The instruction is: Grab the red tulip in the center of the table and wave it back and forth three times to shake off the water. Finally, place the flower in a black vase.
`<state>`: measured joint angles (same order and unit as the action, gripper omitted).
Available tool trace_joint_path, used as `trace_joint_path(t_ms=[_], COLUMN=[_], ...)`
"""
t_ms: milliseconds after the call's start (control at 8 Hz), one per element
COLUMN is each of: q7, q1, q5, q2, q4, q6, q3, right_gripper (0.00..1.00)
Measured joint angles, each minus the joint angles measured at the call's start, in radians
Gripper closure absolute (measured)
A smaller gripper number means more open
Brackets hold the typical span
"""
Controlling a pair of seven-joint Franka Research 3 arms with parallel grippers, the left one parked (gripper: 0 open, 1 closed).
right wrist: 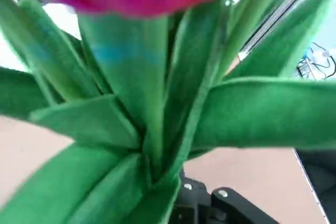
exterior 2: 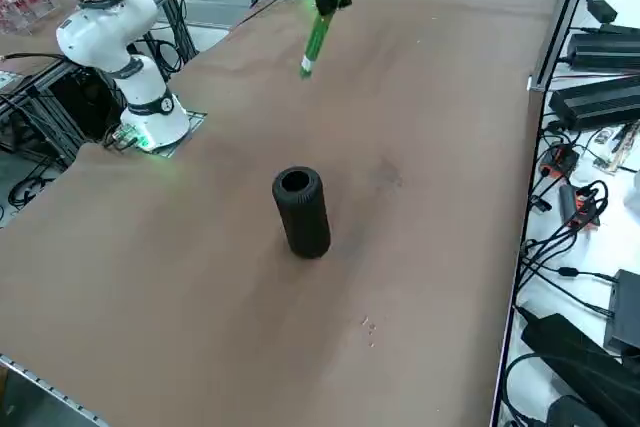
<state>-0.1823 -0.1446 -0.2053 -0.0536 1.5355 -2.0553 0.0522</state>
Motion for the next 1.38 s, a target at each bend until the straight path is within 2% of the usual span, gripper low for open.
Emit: trace_joint_path(t_ms=[250, 625, 1000, 1375], q7=[-0.037, -0.14, -0.153, -0.154], q1=[-0.051, -0.063, -0.097, -0.127], q5=[0.006, 0.006, 0.006, 0.006], q2=[0.032, 0.085, 0.104, 0.11], q4=[0.176, 0.46, 0.596, 0.61], q6=[-0.192, -0.485, -0.566, -0.586], q3=[0.006, 0.005, 0.006, 0.007], right_gripper=[0.88, 0.88, 0.88, 0.88])
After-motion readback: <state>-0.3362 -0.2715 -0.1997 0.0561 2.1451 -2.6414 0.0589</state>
